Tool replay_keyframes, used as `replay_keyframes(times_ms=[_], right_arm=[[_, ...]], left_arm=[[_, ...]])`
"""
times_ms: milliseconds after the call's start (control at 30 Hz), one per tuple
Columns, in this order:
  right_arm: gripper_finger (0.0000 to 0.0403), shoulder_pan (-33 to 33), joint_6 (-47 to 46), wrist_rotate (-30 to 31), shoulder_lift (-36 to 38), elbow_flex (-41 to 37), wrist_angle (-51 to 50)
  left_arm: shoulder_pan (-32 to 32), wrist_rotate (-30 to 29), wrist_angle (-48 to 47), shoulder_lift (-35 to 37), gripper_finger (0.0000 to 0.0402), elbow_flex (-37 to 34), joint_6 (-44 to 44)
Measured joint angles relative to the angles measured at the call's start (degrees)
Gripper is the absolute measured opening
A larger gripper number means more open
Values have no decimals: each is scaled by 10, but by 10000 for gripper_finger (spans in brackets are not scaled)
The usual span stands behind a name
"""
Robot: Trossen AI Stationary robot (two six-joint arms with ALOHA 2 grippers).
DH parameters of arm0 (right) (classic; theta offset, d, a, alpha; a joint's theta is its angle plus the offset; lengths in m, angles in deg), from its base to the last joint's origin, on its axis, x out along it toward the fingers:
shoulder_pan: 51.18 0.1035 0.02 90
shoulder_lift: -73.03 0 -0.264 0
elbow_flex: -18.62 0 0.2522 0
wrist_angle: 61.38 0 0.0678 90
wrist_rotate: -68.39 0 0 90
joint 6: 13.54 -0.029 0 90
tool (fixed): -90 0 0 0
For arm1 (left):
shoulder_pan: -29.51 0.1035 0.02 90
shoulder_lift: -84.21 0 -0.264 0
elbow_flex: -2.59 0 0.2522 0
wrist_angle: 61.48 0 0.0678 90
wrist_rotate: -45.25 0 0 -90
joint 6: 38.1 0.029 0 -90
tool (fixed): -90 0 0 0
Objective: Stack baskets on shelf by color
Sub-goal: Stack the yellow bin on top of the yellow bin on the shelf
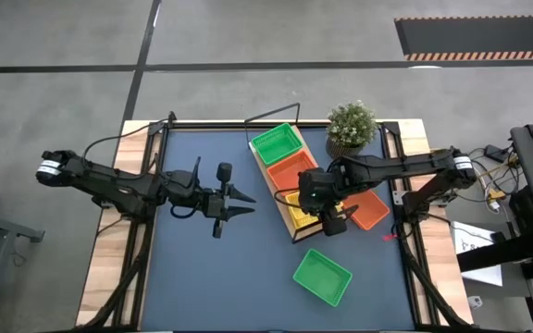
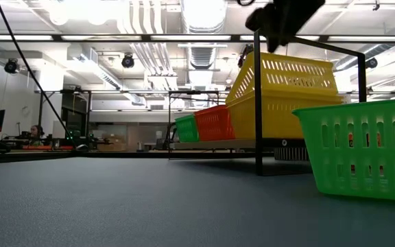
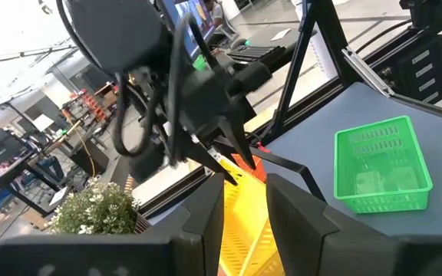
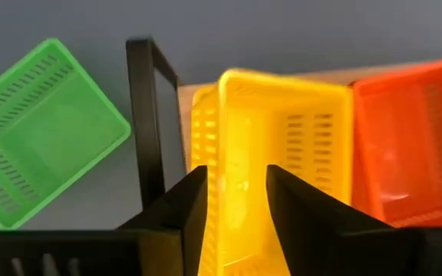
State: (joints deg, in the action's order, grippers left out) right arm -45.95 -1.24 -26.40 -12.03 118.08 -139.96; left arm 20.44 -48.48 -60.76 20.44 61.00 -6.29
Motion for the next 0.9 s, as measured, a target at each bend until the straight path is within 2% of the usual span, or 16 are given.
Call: replay_keyframes(times_ms=[133, 333, 633, 900], right_arm=[[111, 0, 15, 14, 3, 17, 0], [20, 0, 20, -11, -10, 11, -4], [9, 0, 13, -36, -35, 7, -5], [8, -9, 27, -23, -21, 24, 15]], left_arm=[[0, 0, 0, 0, 83, 0, -1], [0, 0, -2, 0, 83, 0, -1], [0, 0, -5, 0, 83, 0, -1], [0, 0, -1, 0, 83, 0, -10]])
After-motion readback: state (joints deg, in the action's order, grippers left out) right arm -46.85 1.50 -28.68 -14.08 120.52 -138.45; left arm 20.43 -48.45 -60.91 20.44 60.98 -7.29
